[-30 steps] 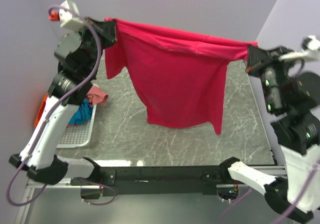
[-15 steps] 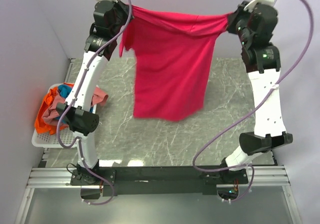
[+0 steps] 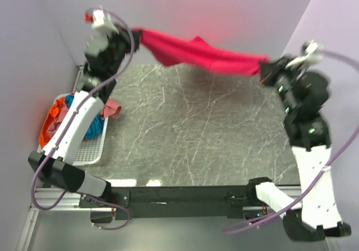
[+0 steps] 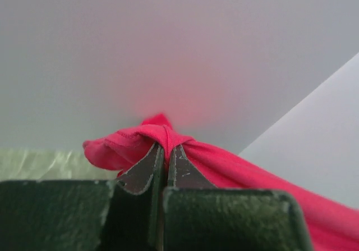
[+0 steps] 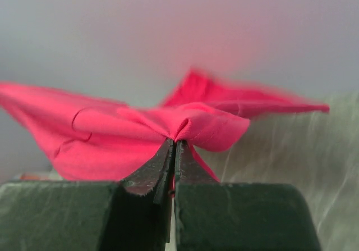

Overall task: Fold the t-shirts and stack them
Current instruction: Flatten the tshirt out

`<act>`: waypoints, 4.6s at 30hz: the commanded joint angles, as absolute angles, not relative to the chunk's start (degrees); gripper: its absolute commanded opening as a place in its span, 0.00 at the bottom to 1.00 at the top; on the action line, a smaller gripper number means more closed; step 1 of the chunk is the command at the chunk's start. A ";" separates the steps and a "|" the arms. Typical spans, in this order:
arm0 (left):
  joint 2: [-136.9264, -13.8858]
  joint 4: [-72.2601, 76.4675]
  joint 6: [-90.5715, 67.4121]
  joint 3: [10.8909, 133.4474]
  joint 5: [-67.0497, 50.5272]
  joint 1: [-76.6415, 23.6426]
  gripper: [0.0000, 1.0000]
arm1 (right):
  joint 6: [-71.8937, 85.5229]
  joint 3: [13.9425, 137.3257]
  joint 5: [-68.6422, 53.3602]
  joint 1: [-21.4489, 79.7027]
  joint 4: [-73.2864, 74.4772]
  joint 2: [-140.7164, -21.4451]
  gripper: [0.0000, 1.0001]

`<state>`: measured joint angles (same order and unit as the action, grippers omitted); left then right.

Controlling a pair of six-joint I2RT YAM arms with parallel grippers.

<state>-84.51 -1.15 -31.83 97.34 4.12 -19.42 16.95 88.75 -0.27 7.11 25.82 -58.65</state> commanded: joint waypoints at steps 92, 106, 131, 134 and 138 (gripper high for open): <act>-74.72 -27.42 -54.21 52.23 8.52 -37.43 0.99 | 33.67 42.45 4.13 -2.96 32.43 -58.37 0.95; -84.35 -31.19 -60.03 51.14 9.14 -53.79 0.97 | 32.52 39.38 0.17 -10.02 31.20 -56.78 0.95; -95.54 -45.96 -65.12 53.54 16.86 -54.85 0.01 | 32.78 37.27 -0.53 -11.60 33.66 -57.04 0.94; -93.00 -48.25 -66.18 51.52 18.98 -52.14 0.01 | 33.40 34.90 -1.14 -11.69 35.68 -55.29 0.94; -88.52 -48.96 -65.92 48.26 20.74 -47.64 0.01 | 34.36 33.40 -1.22 -11.60 36.91 -55.10 0.90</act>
<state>-91.00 -44.07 -65.19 51.72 15.70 -50.76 33.45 33.71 -1.13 -11.20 35.35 -55.99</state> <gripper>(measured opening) 0.016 0.914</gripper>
